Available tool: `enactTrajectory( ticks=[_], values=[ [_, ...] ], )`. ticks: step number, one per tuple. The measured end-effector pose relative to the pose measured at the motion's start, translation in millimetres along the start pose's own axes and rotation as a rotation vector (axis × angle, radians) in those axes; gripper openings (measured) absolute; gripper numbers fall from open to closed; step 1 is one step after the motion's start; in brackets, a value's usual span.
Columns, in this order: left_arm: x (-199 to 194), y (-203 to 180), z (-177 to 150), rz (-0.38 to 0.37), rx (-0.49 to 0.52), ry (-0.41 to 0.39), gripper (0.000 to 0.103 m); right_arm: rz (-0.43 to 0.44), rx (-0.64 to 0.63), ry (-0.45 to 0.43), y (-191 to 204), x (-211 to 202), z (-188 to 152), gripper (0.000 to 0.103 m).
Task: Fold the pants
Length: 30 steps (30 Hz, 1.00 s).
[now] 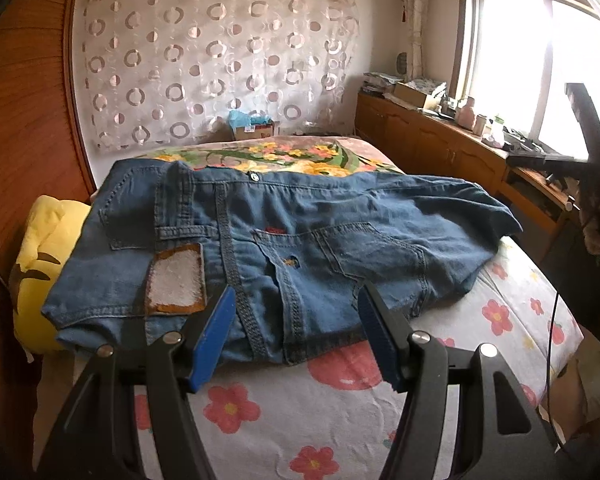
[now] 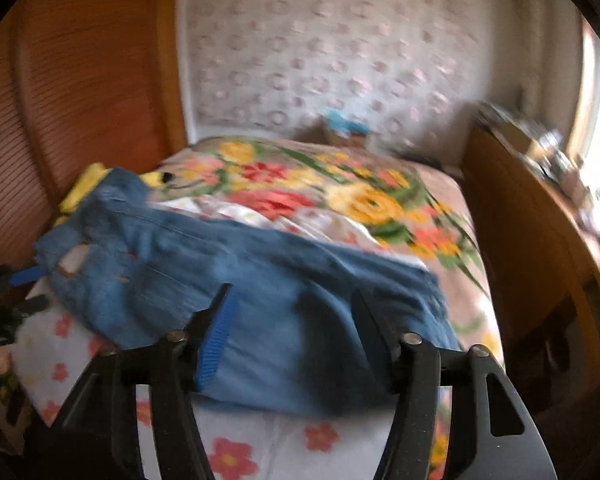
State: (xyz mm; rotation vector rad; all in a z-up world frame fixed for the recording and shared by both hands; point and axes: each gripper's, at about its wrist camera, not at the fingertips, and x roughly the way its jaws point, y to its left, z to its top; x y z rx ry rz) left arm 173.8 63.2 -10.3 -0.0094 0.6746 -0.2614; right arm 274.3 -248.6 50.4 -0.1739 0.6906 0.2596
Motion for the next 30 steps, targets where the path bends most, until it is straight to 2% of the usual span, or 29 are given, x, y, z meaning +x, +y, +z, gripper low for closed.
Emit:
enactTrajectory(
  ticks=[3,5,11,16,17,18,19,23,26,30],
  values=[
    [4,-6,-2,-0.008,0.014,0.008,0.063,-0.066,0.045,0.047,-33,13,-25,0.061],
    [7,-9,-2,-0.017,0.017,0.013,0.063,-0.078,0.089,0.099,-56,26,-42,0.062],
    [17,-17,-4,-0.031,0.031,0.037,0.063,-0.114,0.146,0.181,-85,52,-72,0.067],
    [27,-20,-8,-0.052,0.025,0.060,0.063,-0.062,0.200,0.216,-98,72,-83,0.065],
    [28,-20,-9,-0.054,0.025,0.064,0.063,-0.058,0.197,0.213,-99,73,-82,0.045],
    [30,-21,-10,-0.057,0.023,0.069,0.063,-0.045,0.192,0.215,-99,74,-82,0.004],
    [32,-21,-11,-0.060,0.021,0.073,0.063,-0.036,0.186,0.221,-98,75,-81,0.000],
    [34,-20,-14,-0.064,0.016,0.080,0.063,-0.026,0.130,0.159,-81,60,-66,0.000],
    [32,-16,-14,-0.064,0.007,0.076,0.063,-0.007,0.078,0.078,-59,38,-37,0.000],
    [26,-12,-12,-0.053,0.001,0.062,0.063,0.059,-0.026,-0.018,-13,16,6,0.000]
  ],
)
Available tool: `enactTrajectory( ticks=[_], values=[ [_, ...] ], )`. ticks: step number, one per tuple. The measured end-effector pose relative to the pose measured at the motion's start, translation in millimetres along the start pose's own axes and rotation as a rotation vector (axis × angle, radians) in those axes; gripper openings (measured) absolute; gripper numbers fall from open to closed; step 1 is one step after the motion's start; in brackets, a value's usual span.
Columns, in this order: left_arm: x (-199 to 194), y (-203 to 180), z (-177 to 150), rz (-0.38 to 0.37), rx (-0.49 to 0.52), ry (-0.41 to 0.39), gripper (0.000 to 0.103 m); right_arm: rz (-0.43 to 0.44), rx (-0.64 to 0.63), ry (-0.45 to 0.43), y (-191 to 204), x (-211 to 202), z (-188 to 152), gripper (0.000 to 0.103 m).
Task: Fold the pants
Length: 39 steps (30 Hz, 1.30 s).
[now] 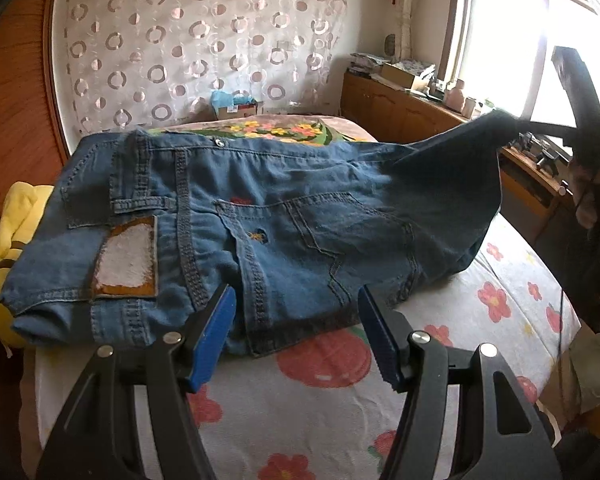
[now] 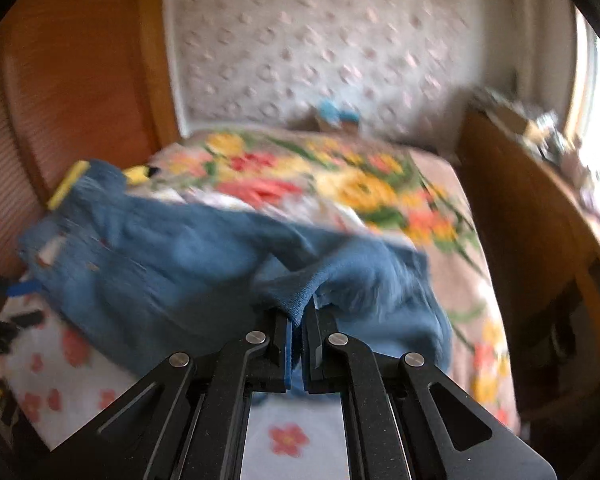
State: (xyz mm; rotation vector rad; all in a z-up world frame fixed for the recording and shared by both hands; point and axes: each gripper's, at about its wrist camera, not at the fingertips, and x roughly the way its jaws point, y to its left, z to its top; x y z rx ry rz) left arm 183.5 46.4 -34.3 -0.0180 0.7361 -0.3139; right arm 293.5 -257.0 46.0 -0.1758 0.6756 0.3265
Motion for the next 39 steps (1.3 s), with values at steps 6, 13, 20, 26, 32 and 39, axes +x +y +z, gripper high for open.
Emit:
enactTrajectory(
  ticks=[6,13,20,26,32,39],
  values=[
    [-16,9,4,0.020,-0.019,-0.029,0.063,0.202,-0.152,-0.048,91,-4,49,0.000],
    [-22,10,8,0.041,-0.011,-0.033,0.063,0.284,-0.205,0.032,140,25,55,0.058],
    [-8,-2,22,0.026,0.011,-0.034,0.063,0.267,-0.135,0.030,104,31,42,0.061],
    [18,-23,30,-0.009,0.043,-0.014,0.063,0.241,-0.067,0.066,65,45,22,0.061],
    [45,-38,30,-0.022,0.084,0.040,0.063,0.246,-0.016,0.142,42,66,-11,0.061],
    [62,-34,33,-0.037,0.069,0.059,0.034,0.289,0.044,0.222,33,98,-31,0.061]
  ],
)
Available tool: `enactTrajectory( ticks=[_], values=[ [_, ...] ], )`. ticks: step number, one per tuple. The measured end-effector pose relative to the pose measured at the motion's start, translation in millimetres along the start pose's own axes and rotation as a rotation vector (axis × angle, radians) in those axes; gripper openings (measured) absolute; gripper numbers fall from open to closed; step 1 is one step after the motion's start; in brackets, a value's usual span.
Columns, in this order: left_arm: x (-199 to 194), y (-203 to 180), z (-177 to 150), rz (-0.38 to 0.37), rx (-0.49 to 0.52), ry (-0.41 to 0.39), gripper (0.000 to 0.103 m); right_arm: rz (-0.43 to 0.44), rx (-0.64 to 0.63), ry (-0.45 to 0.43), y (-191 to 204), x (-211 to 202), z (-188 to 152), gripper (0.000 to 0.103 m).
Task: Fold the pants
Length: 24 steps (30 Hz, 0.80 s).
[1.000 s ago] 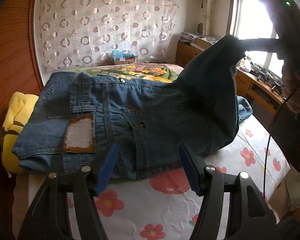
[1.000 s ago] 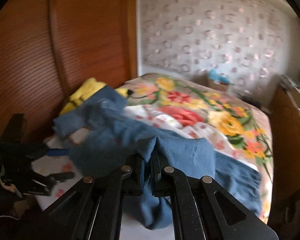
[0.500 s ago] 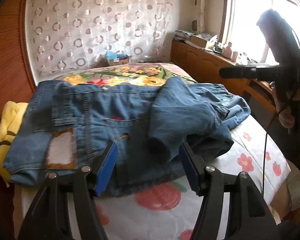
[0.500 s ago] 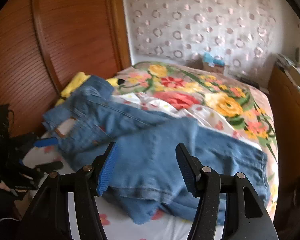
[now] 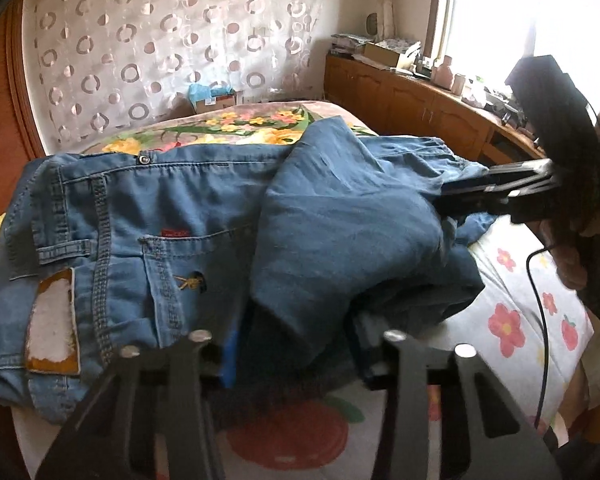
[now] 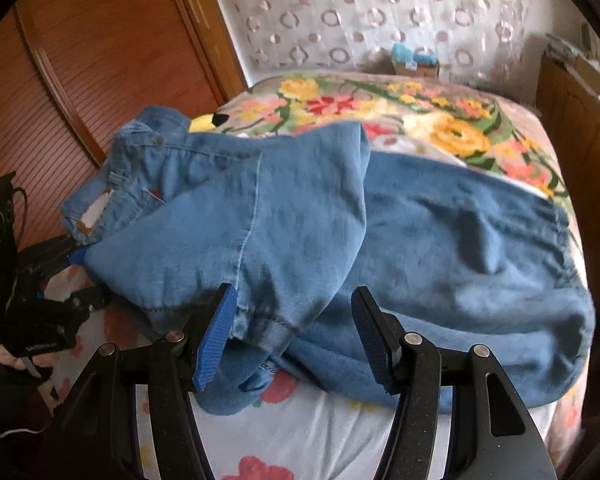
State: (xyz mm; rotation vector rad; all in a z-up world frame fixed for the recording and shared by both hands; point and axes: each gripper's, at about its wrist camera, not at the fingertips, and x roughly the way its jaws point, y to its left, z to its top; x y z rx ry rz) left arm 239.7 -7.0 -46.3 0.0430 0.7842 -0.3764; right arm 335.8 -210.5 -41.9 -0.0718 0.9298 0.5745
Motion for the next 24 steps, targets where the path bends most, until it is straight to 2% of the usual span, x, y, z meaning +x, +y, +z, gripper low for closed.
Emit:
enactTrajectory(
  ticks=[2,5,7,9,11,15,19,24],
  values=[
    [-4,0,0,-0.011,-0.003,-0.017,0.023,0.021,0.022,0.015,-5,6,-2,0.061],
    [-8,0,1,-0.017,0.000,-0.030,0.012,0.061,0.055,0.030,-9,13,-4,0.061],
    [-12,-2,1,-0.018,0.002,-0.044,0.009,0.080,0.067,0.034,-10,15,-4,0.050],
    [-18,-2,1,-0.024,-0.002,-0.057,0.005,0.118,0.074,0.041,-9,17,-4,0.012],
    [-29,-1,1,-0.021,-0.009,-0.082,0.004,0.126,0.063,0.017,-5,11,-2,0.007],
    [-53,5,1,-0.024,-0.034,-0.127,0.004,0.108,-0.009,-0.070,18,-16,17,0.005],
    [-74,16,-6,-0.021,-0.061,-0.156,0.004,0.097,-0.101,-0.145,49,-39,55,0.004],
    [-90,38,-22,0.008,-0.114,-0.152,0.006,0.111,-0.220,-0.179,104,-34,103,0.004]
  ],
)
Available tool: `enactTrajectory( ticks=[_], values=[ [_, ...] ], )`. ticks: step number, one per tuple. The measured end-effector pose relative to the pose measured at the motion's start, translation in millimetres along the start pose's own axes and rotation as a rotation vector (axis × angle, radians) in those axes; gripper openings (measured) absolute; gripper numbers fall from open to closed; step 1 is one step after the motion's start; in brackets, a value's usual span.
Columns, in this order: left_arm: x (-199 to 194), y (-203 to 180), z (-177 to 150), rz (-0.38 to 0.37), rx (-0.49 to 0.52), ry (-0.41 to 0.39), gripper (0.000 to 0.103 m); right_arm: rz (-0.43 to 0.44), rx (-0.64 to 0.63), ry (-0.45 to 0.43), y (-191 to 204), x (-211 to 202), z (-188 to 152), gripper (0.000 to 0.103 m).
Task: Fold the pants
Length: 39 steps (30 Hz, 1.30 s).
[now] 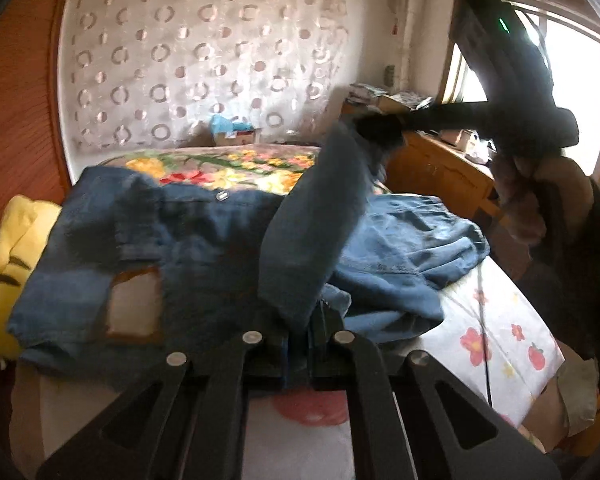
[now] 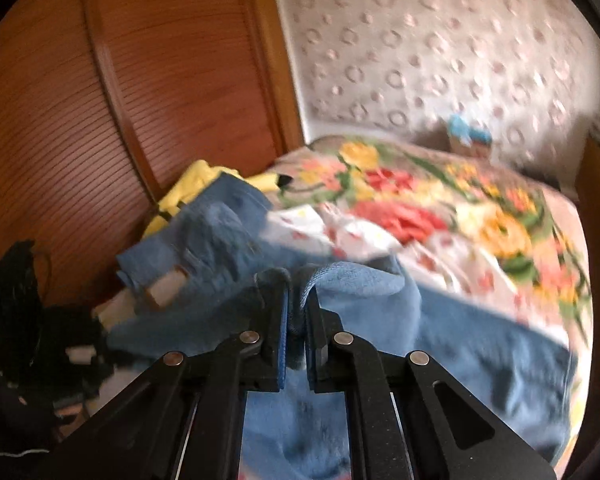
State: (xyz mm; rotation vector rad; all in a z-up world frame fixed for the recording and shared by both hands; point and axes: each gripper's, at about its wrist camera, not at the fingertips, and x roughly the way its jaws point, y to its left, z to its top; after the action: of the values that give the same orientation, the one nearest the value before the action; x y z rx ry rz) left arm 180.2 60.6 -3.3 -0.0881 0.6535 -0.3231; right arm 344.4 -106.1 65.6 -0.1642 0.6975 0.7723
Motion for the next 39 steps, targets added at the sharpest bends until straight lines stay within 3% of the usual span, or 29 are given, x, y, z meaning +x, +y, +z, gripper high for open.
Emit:
enactTrajectory(
  ticks=[5,12,13,14,15,16,25,33,37,38,39],
  values=[
    [-4,22,-17,0.024,-0.047,0.035,0.012,0.033,-0.088,0.027,41,51,39,0.004],
    [-11,39,-35,0.048,-0.076,0.057,0.024,0.019,-0.141,0.091,80,124,53,0.006],
    [-14,39,-35,0.046,-0.077,0.053,0.024,0.023,-0.129,0.100,80,130,53,0.011],
    [-14,39,-35,0.043,-0.076,0.051,0.025,0.017,-0.118,0.109,79,135,52,0.031],
    [-15,38,-34,0.037,-0.072,0.047,0.026,0.006,-0.106,0.111,76,138,50,0.059],
    [-15,36,-33,0.030,-0.066,0.045,0.027,0.002,-0.094,0.109,73,137,48,0.068],
    [2,21,-24,-0.011,-0.019,0.059,0.030,-0.046,-0.063,0.084,41,71,24,0.069],
    [41,22,-26,0.089,0.028,0.154,0.030,-0.140,0.000,0.086,2,-3,-29,0.069],
    [45,21,-26,0.112,0.040,0.133,0.030,-0.177,0.022,0.094,-9,-30,-54,0.069],
    [44,21,-26,0.108,0.036,0.119,0.026,-0.186,0.028,0.096,-11,-36,-62,0.069],
    [42,22,-24,0.099,0.027,0.107,0.014,-0.187,0.032,0.099,-12,-39,-67,0.069]
  ],
)
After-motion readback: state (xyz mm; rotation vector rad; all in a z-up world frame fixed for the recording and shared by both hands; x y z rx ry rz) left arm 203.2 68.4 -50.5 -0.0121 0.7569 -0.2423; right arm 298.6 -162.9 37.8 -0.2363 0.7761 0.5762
